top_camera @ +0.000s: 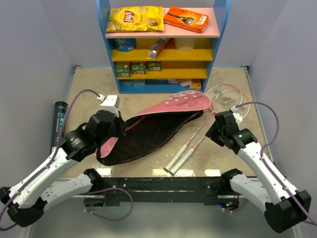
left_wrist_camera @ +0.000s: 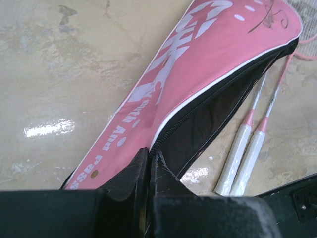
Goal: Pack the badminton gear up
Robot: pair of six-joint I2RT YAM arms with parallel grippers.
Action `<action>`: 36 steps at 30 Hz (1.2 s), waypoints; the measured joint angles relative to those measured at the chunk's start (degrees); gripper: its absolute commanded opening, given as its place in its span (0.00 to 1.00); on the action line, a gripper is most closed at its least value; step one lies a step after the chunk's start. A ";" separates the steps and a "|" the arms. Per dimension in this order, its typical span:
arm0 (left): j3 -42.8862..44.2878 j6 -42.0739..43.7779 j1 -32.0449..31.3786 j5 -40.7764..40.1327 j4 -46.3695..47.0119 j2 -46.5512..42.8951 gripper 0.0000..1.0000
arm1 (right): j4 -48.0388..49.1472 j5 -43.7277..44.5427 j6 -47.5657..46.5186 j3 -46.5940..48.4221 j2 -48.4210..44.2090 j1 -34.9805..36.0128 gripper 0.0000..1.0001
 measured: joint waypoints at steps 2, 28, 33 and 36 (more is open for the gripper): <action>0.02 -1.29 0.00 -1.14 -2.14 -2.71 0.00 | 0.66 0.81 0.31 -0.11 2.01 0.00 0.47; 0.02 -8.96 0.00 -4.20 -9.62 -7.52 0.00 | 21.86 6.75 -3.89 10.58 41.94 -6.80 0.42; 0.02 -8.94 0.00 -4.20 -9.14 -6.60 0.00 | 23.98 6.71 -4.50 11.78 45.70 -7.15 0.42; 0.00 -8.94 0.00 -4.20 -8.74 -6.12 0.00 | 24.68 6.71 -4.76 11.78 46.42 -7.17 0.35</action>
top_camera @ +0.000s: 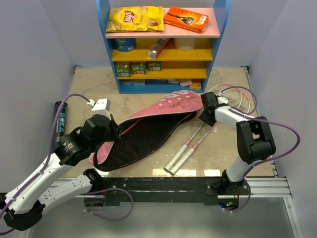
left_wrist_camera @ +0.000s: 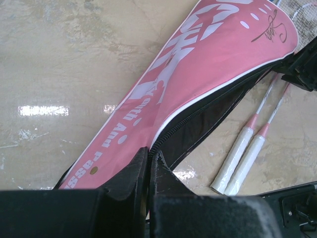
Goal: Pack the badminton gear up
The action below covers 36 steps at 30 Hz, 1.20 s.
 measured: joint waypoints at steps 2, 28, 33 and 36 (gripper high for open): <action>-0.02 0.02 0.00 0.00 0.11 0.11 0.00 | 0.52 0.04 -0.26 0.00 0.31 -0.02 0.28; -2.58 0.11 0.00 -0.81 1.31 -2.25 0.00 | -10.29 5.29 -1.73 0.13 -23.28 -0.17 0.00; -3.28 0.31 0.00 -0.63 3.39 -2.12 0.00 | -16.92 4.74 -1.70 0.26 -32.48 -0.15 0.00; -3.28 0.52 0.00 -0.37 4.57 -1.38 0.00 | -20.72 3.67 -1.64 0.24 -36.81 -0.09 0.00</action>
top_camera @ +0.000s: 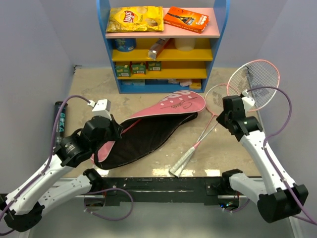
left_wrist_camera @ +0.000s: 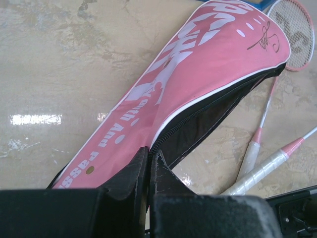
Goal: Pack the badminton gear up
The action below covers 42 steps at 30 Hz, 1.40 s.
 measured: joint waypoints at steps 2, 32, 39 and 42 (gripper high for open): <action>-0.02 0.00 0.00 0.26 0.83 0.33 0.00 | -1.86 -1.20 0.02 0.02 -2.25 0.17 0.00; -2.19 1.53 0.00 2.23 8.41 7.32 0.00 | -15.21 -24.79 -2.40 13.05 -2.27 0.90 0.00; -2.19 1.75 0.00 2.73 11.80 11.61 0.00 | -17.79 -27.45 -2.97 11.74 -2.56 6.23 0.00; -2.19 2.12 0.00 2.71 12.96 13.75 0.00 | -18.14 -27.21 -2.14 11.63 -2.40 10.56 0.00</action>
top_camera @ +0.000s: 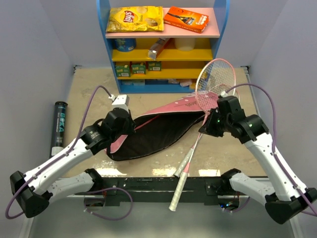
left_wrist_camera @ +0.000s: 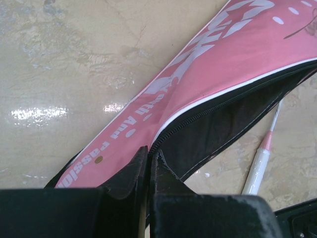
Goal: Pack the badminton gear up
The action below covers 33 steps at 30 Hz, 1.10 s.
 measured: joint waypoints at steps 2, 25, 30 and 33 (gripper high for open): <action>0.17 0.39 0.00 -0.07 0.96 1.90 0.00 | 0.35 0.02 0.81 -0.98 -0.33 2.64 0.00; 9.03 1.42 0.00 2.73 13.81 25.33 0.00 | 1.07 -0.70 4.28 -25.20 -12.20 7.30 0.00; 10.93 1.64 0.00 2.73 14.84 27.43 0.00 | 1.62 -1.64 4.28 -27.30 -12.37 7.76 0.00; 12.39 1.99 0.00 2.71 15.28 28.85 0.00 | 2.69 -1.77 4.37 -28.11 -11.98 8.68 0.00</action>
